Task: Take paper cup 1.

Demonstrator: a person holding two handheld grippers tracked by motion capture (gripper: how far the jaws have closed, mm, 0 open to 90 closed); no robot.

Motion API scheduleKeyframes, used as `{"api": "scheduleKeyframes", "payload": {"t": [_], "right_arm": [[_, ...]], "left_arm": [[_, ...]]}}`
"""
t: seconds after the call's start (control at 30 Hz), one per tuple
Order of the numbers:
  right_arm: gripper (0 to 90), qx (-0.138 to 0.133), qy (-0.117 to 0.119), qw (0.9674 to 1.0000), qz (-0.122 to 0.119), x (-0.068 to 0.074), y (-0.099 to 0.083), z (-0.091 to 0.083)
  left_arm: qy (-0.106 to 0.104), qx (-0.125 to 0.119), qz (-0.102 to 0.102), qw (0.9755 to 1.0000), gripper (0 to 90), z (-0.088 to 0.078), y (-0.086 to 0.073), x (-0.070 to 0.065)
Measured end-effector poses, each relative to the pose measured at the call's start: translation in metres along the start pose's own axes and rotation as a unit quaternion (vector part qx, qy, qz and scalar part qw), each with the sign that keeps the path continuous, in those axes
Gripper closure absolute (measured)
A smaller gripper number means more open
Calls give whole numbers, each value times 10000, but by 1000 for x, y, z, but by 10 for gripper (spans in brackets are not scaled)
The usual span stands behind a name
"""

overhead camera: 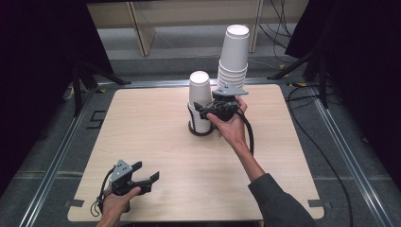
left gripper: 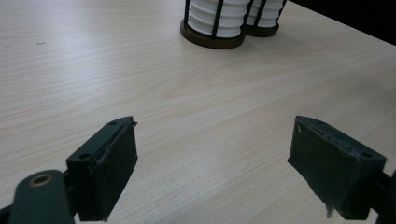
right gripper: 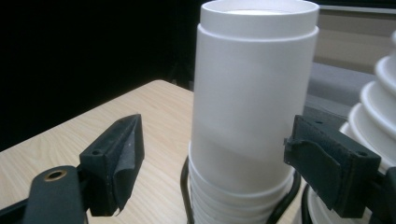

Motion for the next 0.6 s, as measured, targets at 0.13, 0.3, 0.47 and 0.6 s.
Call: {"api": "scheduleKeyframes", "payload": {"t": [0.13, 0.3, 0.47, 0.6], "right_arm": [[203, 76, -113, 9999, 81, 1, 1, 6], [195, 56, -176, 9997, 135, -1, 3, 12], [190, 106, -305, 9994, 103, -2, 6, 17], [181, 131, -308, 9992, 199, -1, 6, 20]], "left_arm": [[2, 80, 55, 10000, 145, -1, 0, 0], [-7, 65, 32, 10000, 145, 0, 0, -2], [0, 82, 55, 10000, 145, -1, 0, -1], [-30, 40, 26, 10000, 145, 1, 0, -2]]}}
Point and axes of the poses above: each handheld gripper's, and its own axes: z roughly forward along the jaws, y roughly out of its top, x roughly to its left, the point moved 3 cm from there along z, roughly forward along the jaws, and after that the axes turned 9 degrees about -y, right-handed, at the moved point
